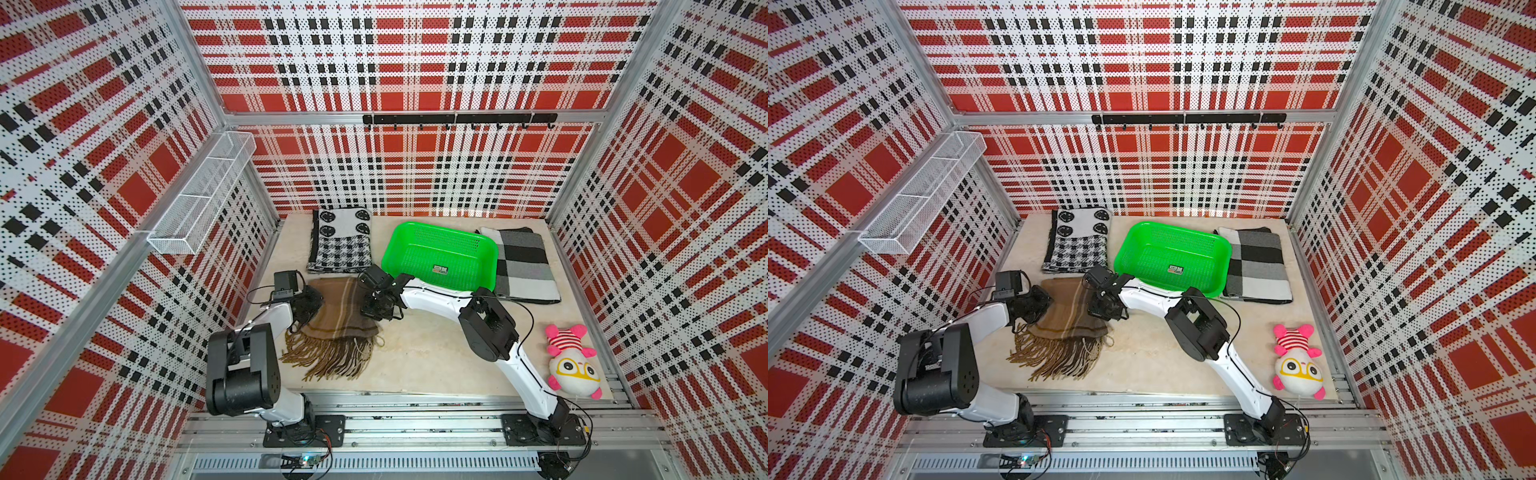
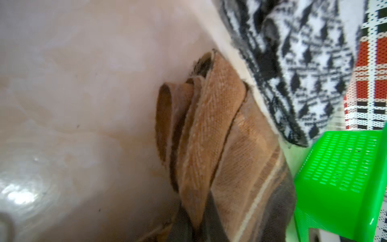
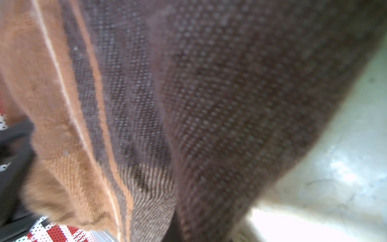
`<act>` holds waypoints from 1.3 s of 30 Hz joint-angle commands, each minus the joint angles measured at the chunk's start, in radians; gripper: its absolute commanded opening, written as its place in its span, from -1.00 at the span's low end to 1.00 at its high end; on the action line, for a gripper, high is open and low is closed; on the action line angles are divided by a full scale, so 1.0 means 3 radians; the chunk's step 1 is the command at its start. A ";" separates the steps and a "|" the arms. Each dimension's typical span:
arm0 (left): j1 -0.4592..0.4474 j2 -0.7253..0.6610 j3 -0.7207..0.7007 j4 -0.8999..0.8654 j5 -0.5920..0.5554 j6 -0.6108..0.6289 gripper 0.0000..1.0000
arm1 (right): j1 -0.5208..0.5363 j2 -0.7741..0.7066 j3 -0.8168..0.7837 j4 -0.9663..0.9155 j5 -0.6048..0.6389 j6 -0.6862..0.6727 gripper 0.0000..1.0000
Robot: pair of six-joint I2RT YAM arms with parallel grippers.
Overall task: Put the folded scarf in the basket
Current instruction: Pick up the scarf at the center of the board, then place the scarf in the basket.
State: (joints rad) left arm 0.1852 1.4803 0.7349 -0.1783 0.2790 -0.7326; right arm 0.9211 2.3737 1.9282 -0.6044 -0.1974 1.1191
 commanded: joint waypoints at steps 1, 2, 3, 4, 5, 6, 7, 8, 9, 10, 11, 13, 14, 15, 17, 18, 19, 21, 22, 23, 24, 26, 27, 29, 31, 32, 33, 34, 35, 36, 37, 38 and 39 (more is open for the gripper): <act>-0.0020 -0.0252 0.0204 -0.0244 -0.0118 -0.0063 -1.00 | 0.0046 -0.0215 0.0162 -0.0034 0.0030 -0.0145 -1.00; -0.0023 -0.0303 0.0239 -0.0283 -0.0146 -0.0073 -1.00 | 0.0054 -0.0248 0.0177 -0.0029 0.0016 -0.0154 -1.00; -0.0023 -0.0356 0.0283 -0.0329 -0.0190 -0.0083 -1.00 | 0.0062 -0.0279 0.0174 -0.0016 -0.0014 -0.0153 -1.00; -0.0022 -0.0400 0.0315 -0.0366 -0.0217 -0.0093 -1.00 | 0.0064 -0.0299 0.0174 -0.0002 -0.0048 -0.0144 -1.00; -0.0020 -0.0443 0.0349 -0.0403 -0.0242 -0.0108 -1.00 | 0.0069 -0.0321 0.0174 0.0009 -0.0096 -0.0124 -1.00; -0.0012 -0.0478 0.0376 -0.0421 -0.0245 -0.0121 -1.00 | 0.0074 -0.0336 0.0163 0.0022 -0.0146 -0.0096 -1.00; -0.0015 -0.0501 0.0404 -0.0439 -0.0242 -0.0134 -1.00 | 0.0079 -0.0353 0.0145 0.0046 -0.0182 -0.0063 -1.00; -0.0017 -0.0519 0.0419 -0.0453 -0.0233 -0.0140 -1.00 | 0.0084 -0.0368 0.0129 0.0078 -0.0211 -0.0038 -1.00; -0.0015 -0.0532 0.0440 -0.0468 -0.0230 -0.0149 -1.00 | 0.0089 -0.0381 0.0123 0.0103 -0.0234 -0.0006 -1.00; -0.0014 -0.0555 0.0457 -0.0486 -0.0220 -0.0160 -1.00 | 0.0095 -0.0390 0.0135 0.0121 -0.0259 0.0024 -1.00; -0.0008 -0.0583 0.0478 -0.0499 -0.0218 -0.0175 -1.00 | 0.0105 -0.0395 0.0164 0.0126 -0.0272 0.0041 -1.00; -0.0003 -0.0646 0.0518 -0.0532 -0.0218 -0.0200 -1.00 | 0.0123 -0.0396 0.0258 0.0099 -0.0264 0.0050 -1.00; -0.0001 -0.0676 0.0548 -0.0551 -0.0216 -0.0211 -1.00 | 0.0130 -0.0388 0.0318 0.0063 -0.0255 0.0049 -1.00; 0.0007 -0.0707 0.0584 -0.0568 -0.0214 -0.0225 -1.00 | 0.0140 -0.0390 0.0380 0.0028 -0.0231 0.0046 -1.00; 0.0006 -0.0742 0.0664 -0.0610 -0.0173 -0.0254 -1.00 | 0.0141 -0.0400 0.0467 -0.0040 -0.0174 0.0040 -1.00; 0.0002 -0.0752 0.0719 -0.0625 -0.0138 -0.0275 -1.00 | 0.0141 -0.0419 0.0496 -0.0070 -0.0124 0.0027 -1.00; -0.0002 -0.0759 0.0772 -0.0642 -0.0103 -0.0301 -1.00 | 0.0141 -0.0451 0.0523 -0.0103 -0.0072 0.0019 -1.00; -0.0018 -0.0758 0.0878 -0.0649 -0.0021 -0.0359 -1.00 | 0.0132 -0.0508 0.0568 -0.0153 0.0028 -0.0026 -1.00; -0.0039 -0.0742 0.0946 -0.0653 0.0028 -0.0393 -1.00 | 0.0121 -0.0527 0.0616 -0.0205 0.0066 -0.0051 -1.00; -0.0054 -0.0725 0.1005 -0.0650 0.0076 -0.0436 -1.00 | 0.0110 -0.0541 0.0668 -0.0263 0.0104 -0.0075 -1.00; -0.0095 -0.0688 0.1091 -0.0652 0.0130 -0.0473 -1.00 | 0.0096 -0.0570 0.0716 -0.0341 0.0159 -0.0101 -1.00; -0.0233 -0.0598 0.1282 -0.0648 0.0184 -0.0554 -1.00 | 0.0056 -0.0664 0.0732 -0.0414 0.0280 -0.0149 -1.00; -0.0328 -0.0533 0.1392 -0.0644 0.0198 -0.0600 -1.00 | 0.0025 -0.0719 0.0713 -0.0436 0.0330 -0.0172 -1.00; -0.0505 -0.0411 0.1602 -0.0606 0.0191 -0.0687 -1.00 | -0.0057 -0.0836 0.0658 -0.0483 0.0373 -0.0210 -1.00; -0.0673 -0.0249 0.1827 -0.0537 0.0180 -0.0764 -1.00 | -0.0150 -0.0959 0.0597 -0.0548 0.0447 -0.0261 -1.00; -0.0760 -0.0142 0.1966 -0.0521 0.0180 -0.0795 -1.00 | -0.0205 -0.1035 0.0565 -0.0583 0.0498 -0.0308 -1.00; -0.0857 -0.0025 0.2109 -0.0505 0.0182 -0.0821 -1.00 | -0.0267 -0.1111 0.0532 -0.0614 0.0548 -0.0346 -1.00; -0.0946 0.0095 0.2269 -0.0484 0.0187 -0.0856 -1.00 | -0.0333 -0.1188 0.0506 -0.0647 0.0574 -0.0381 -1.00; -0.1033 0.0185 0.2396 -0.0457 0.0193 -0.0887 -1.00 | -0.0406 -0.1249 0.0484 -0.0663 0.0572 -0.0416 -1.00; -0.1121 0.0315 0.2555 -0.0431 0.0206 -0.0922 -1.00 | -0.0492 -0.1312 0.0462 -0.0697 0.0556 -0.0449 -1.00; -0.1196 0.0429 0.2693 -0.0402 0.0229 -0.0954 -1.00 | -0.0577 -0.1356 0.0457 -0.0736 0.0545 -0.0477 -1.00; -0.1273 0.0566 0.2868 -0.0374 0.0255 -0.0998 -1.00 | -0.0680 -0.1411 0.0442 -0.0774 0.0535 -0.0517 -1.00; -0.1353 0.0716 0.3051 -0.0325 0.0286 -0.1047 -1.00 | -0.0781 -0.1470 0.0415 -0.0794 0.0519 -0.0565 -1.00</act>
State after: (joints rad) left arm -0.1616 1.6150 1.5295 -0.3496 0.3283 -0.9924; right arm 0.7494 2.0052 2.0701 -0.7929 -0.0605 1.0088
